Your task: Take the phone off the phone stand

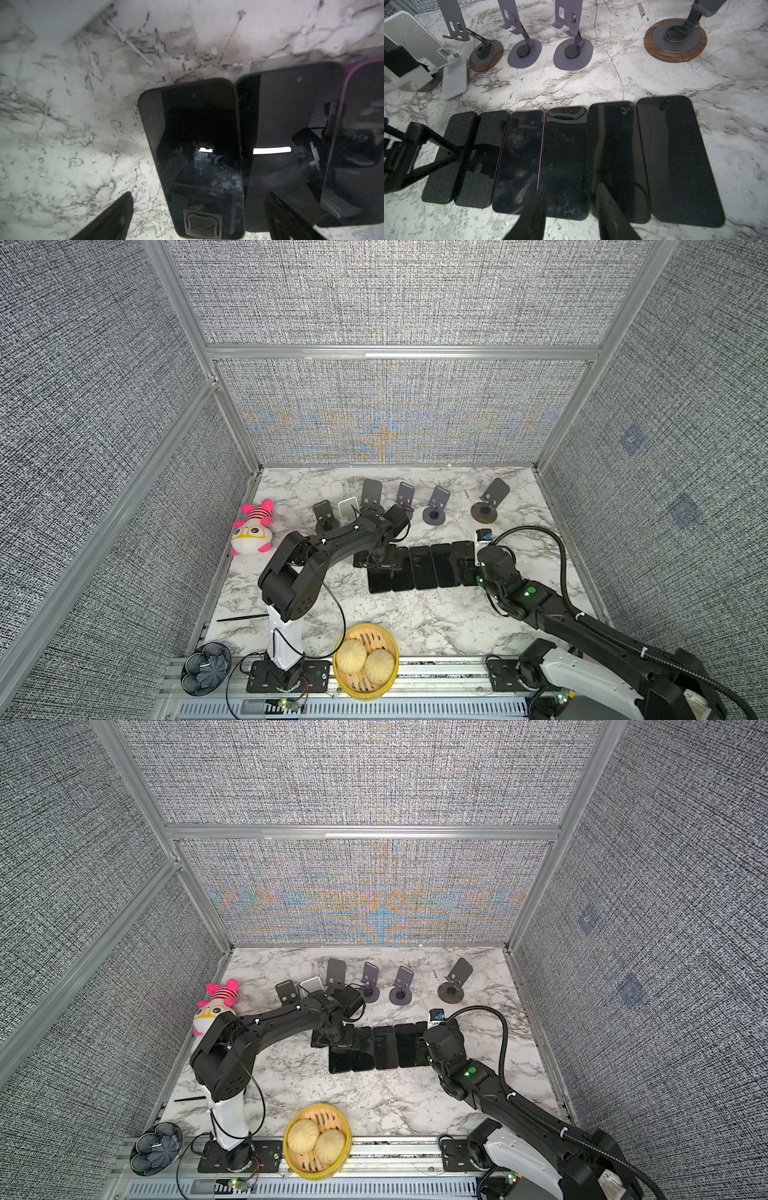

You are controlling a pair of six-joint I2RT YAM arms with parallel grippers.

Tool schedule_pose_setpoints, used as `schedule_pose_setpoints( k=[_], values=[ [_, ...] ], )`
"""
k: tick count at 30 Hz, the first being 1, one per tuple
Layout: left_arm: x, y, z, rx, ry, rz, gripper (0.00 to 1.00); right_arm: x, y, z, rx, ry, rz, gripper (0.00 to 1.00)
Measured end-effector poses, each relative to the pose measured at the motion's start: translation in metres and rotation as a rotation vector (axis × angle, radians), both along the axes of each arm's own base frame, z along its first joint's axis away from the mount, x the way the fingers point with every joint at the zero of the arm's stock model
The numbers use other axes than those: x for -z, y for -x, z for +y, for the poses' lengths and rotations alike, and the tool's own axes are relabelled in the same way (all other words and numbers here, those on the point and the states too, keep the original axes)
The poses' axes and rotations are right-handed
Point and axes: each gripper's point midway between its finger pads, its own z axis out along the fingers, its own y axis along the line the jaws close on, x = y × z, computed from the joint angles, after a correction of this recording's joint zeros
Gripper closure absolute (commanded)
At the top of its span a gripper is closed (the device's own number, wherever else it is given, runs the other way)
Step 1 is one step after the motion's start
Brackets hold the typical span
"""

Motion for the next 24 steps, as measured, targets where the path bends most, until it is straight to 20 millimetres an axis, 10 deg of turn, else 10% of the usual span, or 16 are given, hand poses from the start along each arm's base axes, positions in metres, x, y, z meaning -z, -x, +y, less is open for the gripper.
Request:
schedule_pose_setpoints(
  k=[16, 24],
  values=[
    [0.014, 0.013, 0.011, -0.016, -0.039, 0.039, 0.02, 0.001, 0.0, 0.0, 0.0, 0.001, 0.001, 0.6],
    [-0.047, -0.003, 0.0, -0.014, 0.093, -0.125, 0.02, -0.016, -0.004, -0.002, 0.001, 0.012, -0.035, 0.58]
  ],
)
